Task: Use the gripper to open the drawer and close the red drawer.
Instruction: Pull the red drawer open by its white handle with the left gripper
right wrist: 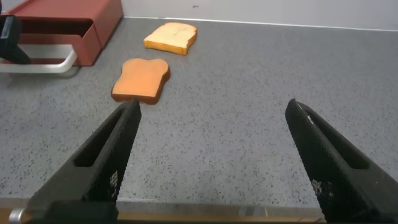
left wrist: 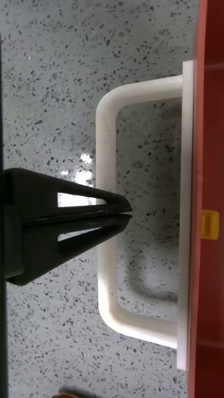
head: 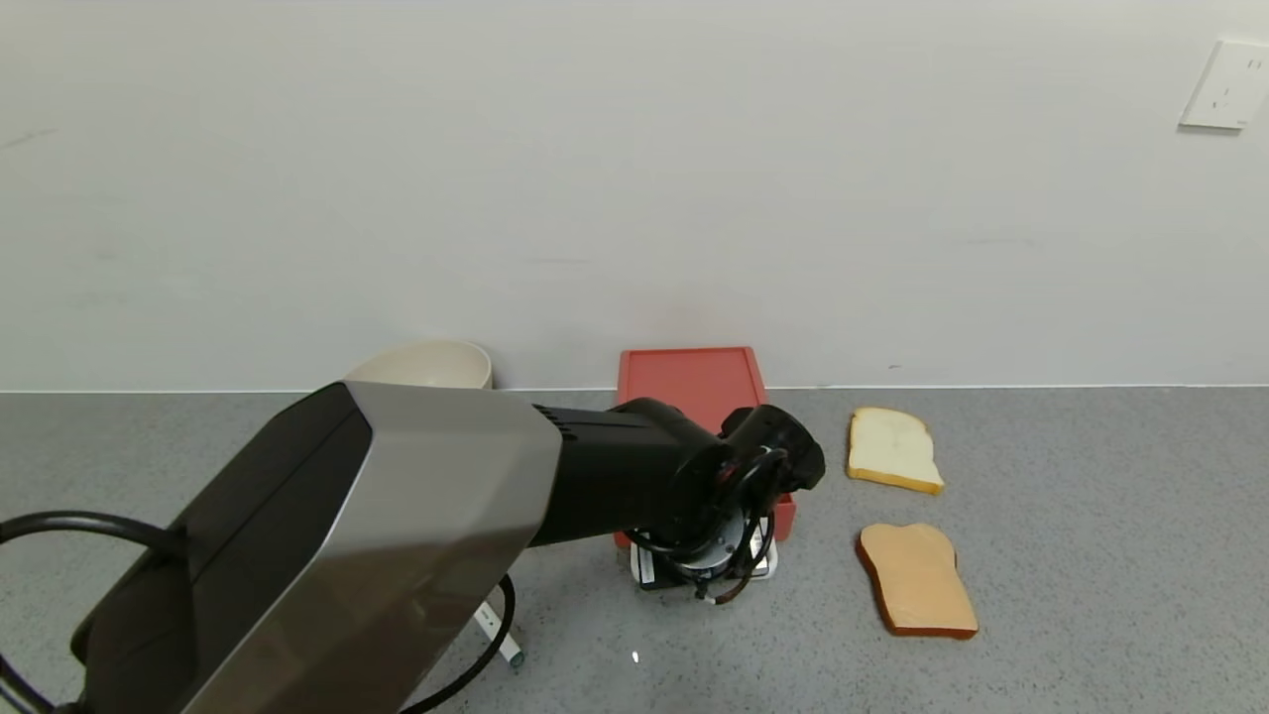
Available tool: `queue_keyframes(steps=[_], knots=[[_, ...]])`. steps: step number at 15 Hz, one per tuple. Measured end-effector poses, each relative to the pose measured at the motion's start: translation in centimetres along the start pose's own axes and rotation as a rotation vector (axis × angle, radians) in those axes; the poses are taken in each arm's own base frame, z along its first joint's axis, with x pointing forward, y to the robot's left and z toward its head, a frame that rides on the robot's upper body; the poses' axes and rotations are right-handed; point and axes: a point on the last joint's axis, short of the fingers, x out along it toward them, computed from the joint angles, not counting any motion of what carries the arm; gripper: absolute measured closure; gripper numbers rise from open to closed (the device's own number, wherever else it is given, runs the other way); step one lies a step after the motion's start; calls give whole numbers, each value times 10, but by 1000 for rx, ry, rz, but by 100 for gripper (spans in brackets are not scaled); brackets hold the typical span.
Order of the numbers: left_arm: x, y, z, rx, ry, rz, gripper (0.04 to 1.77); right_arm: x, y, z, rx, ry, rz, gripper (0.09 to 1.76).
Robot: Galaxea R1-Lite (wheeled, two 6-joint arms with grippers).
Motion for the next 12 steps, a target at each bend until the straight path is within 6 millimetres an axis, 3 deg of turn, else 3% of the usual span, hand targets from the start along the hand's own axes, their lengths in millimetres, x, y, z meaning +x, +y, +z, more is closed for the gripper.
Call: queue_keyframes(steps=[12], knots=[[-21,-4,-39,51,185,21,170,0,0,0,0,0,0,14]])
